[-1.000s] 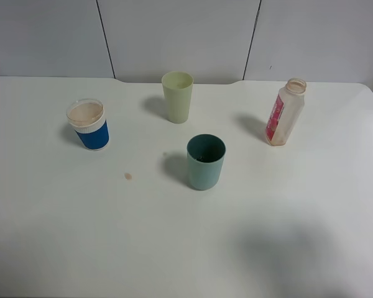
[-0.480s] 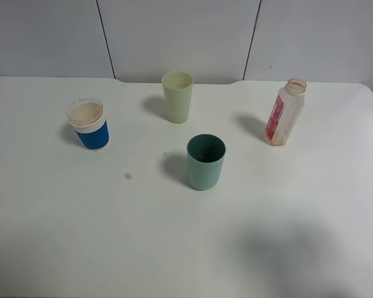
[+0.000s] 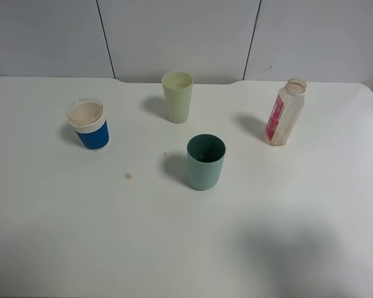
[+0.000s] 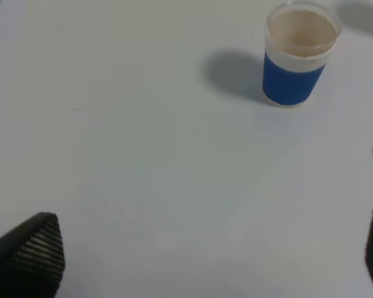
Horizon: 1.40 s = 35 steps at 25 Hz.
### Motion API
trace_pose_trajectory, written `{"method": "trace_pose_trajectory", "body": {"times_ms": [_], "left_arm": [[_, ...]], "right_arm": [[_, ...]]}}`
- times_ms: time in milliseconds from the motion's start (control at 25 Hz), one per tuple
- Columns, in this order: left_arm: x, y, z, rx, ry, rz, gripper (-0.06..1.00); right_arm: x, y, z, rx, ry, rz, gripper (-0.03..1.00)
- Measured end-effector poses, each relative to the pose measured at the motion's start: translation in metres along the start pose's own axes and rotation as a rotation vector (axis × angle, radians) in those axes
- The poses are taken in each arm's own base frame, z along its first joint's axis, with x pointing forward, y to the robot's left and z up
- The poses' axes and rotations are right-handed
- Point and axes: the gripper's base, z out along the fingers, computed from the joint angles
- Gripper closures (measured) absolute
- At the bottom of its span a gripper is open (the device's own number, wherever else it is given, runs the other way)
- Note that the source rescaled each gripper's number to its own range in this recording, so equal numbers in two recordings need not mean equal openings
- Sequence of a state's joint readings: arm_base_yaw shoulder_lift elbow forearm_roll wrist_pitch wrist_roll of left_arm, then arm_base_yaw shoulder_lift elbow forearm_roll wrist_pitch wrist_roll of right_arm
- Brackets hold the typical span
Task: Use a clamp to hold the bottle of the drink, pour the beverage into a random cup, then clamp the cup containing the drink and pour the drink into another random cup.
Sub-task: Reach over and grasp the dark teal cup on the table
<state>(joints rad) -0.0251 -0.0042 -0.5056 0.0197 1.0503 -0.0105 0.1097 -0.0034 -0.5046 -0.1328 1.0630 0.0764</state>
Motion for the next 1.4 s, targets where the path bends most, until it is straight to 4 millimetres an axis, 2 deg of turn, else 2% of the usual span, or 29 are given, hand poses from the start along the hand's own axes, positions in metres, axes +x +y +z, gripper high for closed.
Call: {"method": "trace_pose_trajectory", "body": {"times_ms": [360,1400], "left_arm": [[0.0000,0.0000,0.0000,0.000,0.000,0.000,0.01],[0.0000,0.0000,0.0000,0.000,0.000,0.000,0.01]], "right_arm": [[0.0006,0.0008,-0.0014,0.125,0.006,0.062,-0.01],[0.0007,0.0009,-0.0014,0.130,0.006,0.064,-0.01]]}}
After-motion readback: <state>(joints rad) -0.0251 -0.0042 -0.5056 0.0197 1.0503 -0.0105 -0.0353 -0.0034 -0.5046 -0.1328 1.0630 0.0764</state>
